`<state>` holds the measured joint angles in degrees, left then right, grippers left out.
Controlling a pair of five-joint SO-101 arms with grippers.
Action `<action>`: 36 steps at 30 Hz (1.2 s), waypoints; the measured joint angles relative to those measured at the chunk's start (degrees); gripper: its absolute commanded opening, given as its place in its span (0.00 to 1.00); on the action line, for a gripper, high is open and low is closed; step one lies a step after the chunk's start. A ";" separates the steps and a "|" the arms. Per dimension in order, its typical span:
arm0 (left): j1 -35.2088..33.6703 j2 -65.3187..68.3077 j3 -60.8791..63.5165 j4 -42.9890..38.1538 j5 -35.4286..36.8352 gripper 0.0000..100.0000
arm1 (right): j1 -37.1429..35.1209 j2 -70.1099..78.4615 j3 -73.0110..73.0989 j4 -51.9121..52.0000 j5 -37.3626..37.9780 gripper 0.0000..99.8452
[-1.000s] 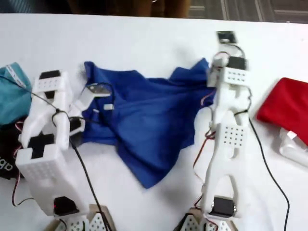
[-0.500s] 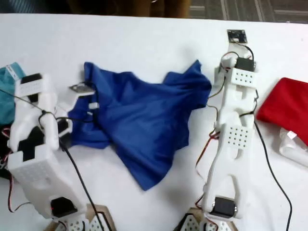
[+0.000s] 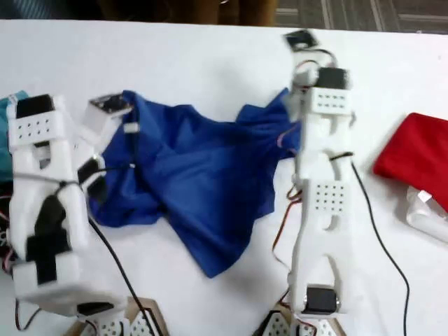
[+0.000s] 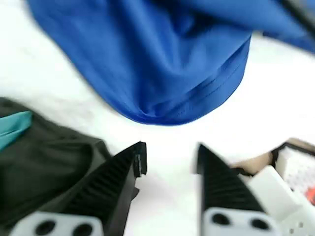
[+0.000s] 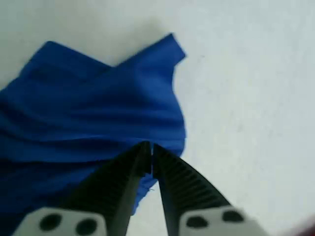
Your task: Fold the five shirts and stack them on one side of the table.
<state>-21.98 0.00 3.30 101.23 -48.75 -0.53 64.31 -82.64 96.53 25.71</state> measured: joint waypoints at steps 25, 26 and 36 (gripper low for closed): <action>2.64 20.57 -17.76 0.18 22.33 0.16 | -20.66 -33.23 54.59 2.11 0.88 0.02; 2.73 20.84 -16.70 0.18 22.33 0.16 | -21.71 -34.99 59.52 -0.18 0.88 0.02; 2.73 21.01 -6.68 -3.34 22.33 0.13 | -19.43 -36.13 79.21 -25.76 8.35 0.02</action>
<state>-19.25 21.01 -3.38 97.89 -26.42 -19.96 28.18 -3.43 70.77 34.07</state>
